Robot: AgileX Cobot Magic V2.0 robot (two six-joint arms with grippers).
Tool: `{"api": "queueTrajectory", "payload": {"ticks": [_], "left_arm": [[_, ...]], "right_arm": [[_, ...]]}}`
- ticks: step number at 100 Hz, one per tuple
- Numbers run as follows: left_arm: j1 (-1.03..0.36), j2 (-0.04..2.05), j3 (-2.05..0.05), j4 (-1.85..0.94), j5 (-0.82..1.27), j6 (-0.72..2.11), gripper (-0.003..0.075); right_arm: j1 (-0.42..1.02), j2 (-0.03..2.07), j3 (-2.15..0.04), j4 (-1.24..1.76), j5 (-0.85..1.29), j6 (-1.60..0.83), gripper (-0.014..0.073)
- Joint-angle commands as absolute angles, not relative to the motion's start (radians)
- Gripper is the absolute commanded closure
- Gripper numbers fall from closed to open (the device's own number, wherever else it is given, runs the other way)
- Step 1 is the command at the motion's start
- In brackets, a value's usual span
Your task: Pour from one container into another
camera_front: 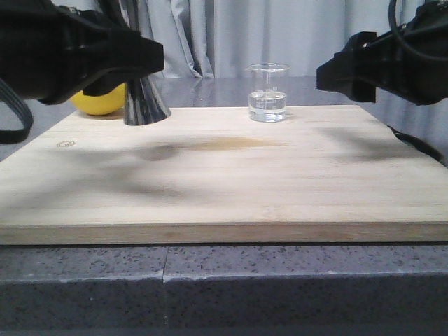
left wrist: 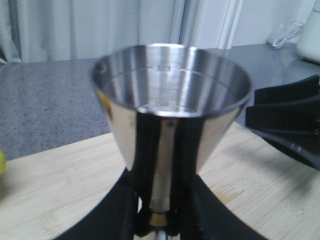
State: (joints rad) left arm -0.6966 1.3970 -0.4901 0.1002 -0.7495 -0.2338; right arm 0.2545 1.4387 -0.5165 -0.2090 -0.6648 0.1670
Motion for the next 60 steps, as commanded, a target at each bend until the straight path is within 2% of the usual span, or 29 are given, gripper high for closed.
{"api": "queueTrajectory", "payload": {"ticks": [1,25,60], "left_arm": [[-0.706,1.362,-0.536,0.117,-0.832,-0.275,0.0739],[-0.706,1.362,-0.584,0.202,-0.776,-0.3,0.0739],[-0.706,1.362,-0.589,0.202,-0.77,-0.3,0.0739]], "right_arm": [[0.257,1.453,-0.549,-0.243,-0.811,0.183,0.0111],[0.257,1.518,-0.549,-0.298,-0.896,0.222,0.0111],[0.257,1.588,-0.662,-0.383,-0.891,0.257,0.0111]]}}
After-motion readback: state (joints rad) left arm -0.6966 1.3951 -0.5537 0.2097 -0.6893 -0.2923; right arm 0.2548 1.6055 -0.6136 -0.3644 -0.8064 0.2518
